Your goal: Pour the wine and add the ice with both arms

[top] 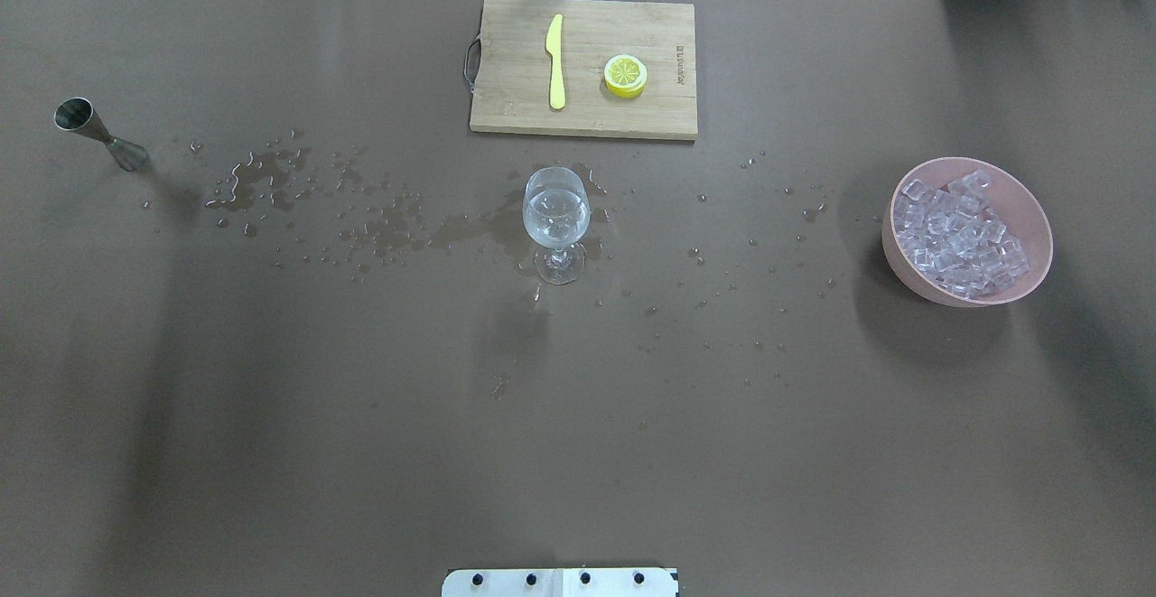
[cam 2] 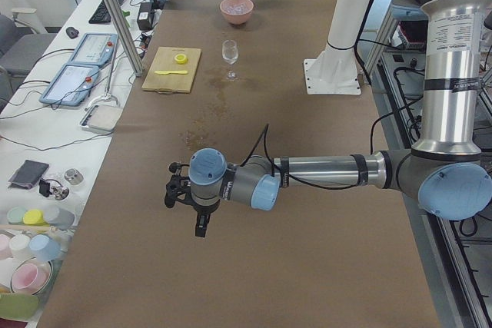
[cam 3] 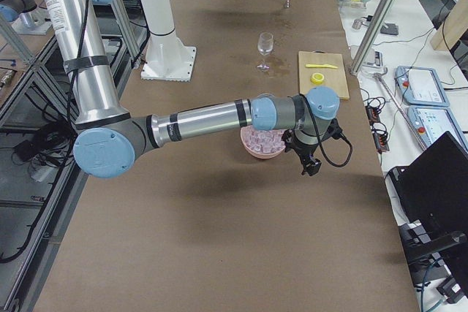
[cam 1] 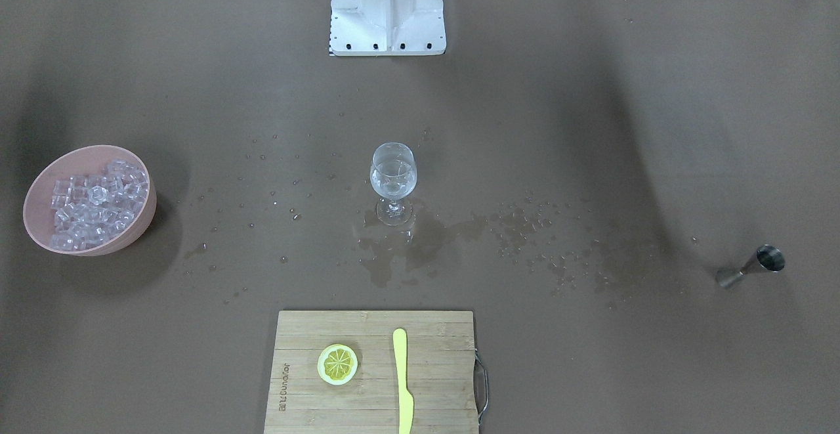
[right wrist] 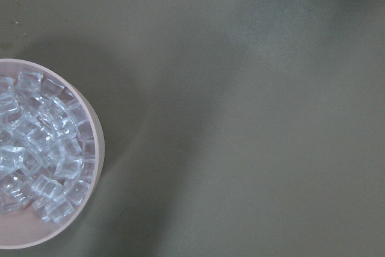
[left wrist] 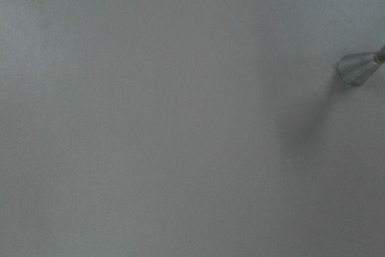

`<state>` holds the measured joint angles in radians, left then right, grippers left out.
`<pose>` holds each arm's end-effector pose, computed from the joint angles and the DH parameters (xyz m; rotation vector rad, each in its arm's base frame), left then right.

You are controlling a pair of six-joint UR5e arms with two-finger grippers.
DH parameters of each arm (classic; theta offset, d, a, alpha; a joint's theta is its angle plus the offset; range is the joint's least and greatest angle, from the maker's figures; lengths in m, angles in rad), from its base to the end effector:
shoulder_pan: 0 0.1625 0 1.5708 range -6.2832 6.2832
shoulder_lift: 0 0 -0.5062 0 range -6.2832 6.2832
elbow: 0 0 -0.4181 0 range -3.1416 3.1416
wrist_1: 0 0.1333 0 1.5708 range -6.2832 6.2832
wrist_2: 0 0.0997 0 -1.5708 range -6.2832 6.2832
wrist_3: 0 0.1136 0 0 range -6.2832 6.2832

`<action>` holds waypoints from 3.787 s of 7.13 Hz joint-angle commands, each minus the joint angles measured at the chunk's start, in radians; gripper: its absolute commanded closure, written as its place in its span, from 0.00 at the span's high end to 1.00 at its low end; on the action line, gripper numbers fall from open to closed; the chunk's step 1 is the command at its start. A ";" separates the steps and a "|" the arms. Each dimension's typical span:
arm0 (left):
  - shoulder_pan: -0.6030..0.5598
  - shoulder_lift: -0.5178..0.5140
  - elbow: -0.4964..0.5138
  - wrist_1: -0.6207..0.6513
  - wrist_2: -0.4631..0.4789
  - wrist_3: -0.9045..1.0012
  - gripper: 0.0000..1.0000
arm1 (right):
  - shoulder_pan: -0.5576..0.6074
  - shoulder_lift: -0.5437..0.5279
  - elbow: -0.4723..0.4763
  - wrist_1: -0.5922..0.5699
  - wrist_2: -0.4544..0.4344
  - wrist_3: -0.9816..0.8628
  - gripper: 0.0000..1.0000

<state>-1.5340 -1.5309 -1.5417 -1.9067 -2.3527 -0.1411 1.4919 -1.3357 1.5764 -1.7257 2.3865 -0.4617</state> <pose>-0.0343 -0.5160 0.7486 0.1830 0.7962 0.0059 0.0008 -0.6320 0.6241 0.2377 -0.7954 -0.5447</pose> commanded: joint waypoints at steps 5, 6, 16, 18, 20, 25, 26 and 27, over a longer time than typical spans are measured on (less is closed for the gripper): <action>0.000 0.005 -0.017 -0.003 -0.013 0.000 0.98 | 0.002 -0.031 0.022 0.003 0.040 0.006 1.00; 0.000 -0.002 -0.023 -0.003 -0.010 0.002 0.98 | 0.002 -0.031 0.024 0.005 0.040 0.008 1.00; 0.069 -0.006 0.034 -0.330 -0.048 -0.014 0.98 | 0.002 -0.034 0.016 0.005 0.046 0.012 1.00; 0.122 -0.012 0.029 -0.426 -0.048 -0.172 0.98 | 0.002 -0.034 0.016 0.003 0.046 0.012 1.00; 0.211 -0.038 0.037 -0.587 0.021 -0.434 0.98 | 0.002 -0.045 0.013 0.005 0.045 0.011 1.00; 0.264 -0.055 0.199 -0.920 0.050 -0.456 0.97 | 0.002 -0.066 0.019 0.005 0.056 0.011 1.00; 0.264 -0.092 0.215 -0.957 0.143 -0.472 0.97 | 0.002 -0.074 0.024 0.005 0.060 0.011 1.00; 0.270 -0.118 0.209 -0.974 0.288 -0.472 0.97 | 0.002 -0.085 0.022 0.005 0.084 0.011 1.00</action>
<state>-1.2691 -1.6142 -1.3436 -2.8415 -2.2078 -0.6075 1.4941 -1.4086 1.5975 -1.7211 2.4508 -0.4510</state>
